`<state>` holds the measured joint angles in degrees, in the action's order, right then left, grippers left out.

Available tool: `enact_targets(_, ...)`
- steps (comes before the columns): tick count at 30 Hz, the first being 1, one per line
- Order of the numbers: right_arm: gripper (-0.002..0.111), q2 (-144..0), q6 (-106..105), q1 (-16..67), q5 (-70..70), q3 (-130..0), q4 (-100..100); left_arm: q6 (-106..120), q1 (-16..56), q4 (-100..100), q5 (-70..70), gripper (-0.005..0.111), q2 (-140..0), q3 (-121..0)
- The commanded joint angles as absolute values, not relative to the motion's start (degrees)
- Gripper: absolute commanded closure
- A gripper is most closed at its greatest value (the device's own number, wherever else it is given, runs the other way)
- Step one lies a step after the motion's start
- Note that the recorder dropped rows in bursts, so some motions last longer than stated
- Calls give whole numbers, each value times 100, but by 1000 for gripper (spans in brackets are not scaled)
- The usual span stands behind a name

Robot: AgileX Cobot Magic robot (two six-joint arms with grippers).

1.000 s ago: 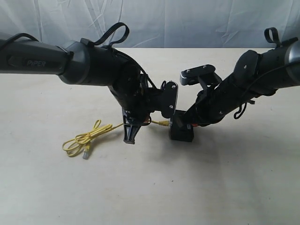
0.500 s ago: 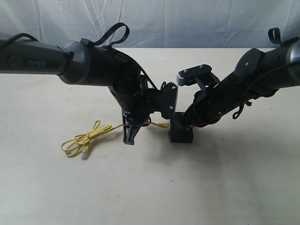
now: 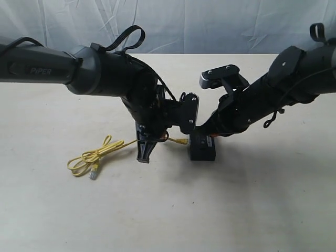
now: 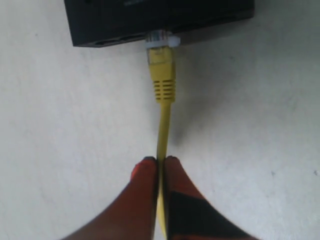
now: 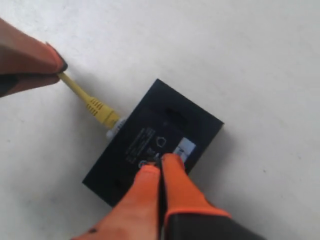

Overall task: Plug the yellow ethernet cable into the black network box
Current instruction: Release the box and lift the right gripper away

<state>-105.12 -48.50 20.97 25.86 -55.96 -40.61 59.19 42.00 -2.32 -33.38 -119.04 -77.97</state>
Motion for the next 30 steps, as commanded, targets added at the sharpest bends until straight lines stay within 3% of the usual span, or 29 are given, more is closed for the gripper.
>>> enact_targets(1, 109, -10435, -4461, 1751, 2712, -5514, -3705, 5903, 4224, -240, -3360, 107, -11860, -7828)
enact_targets(30, 109, -10977, -4939, 2067, 2473, -5401, -4562, 5914, 4224, -193, -3348, 107, -11860, -7828)
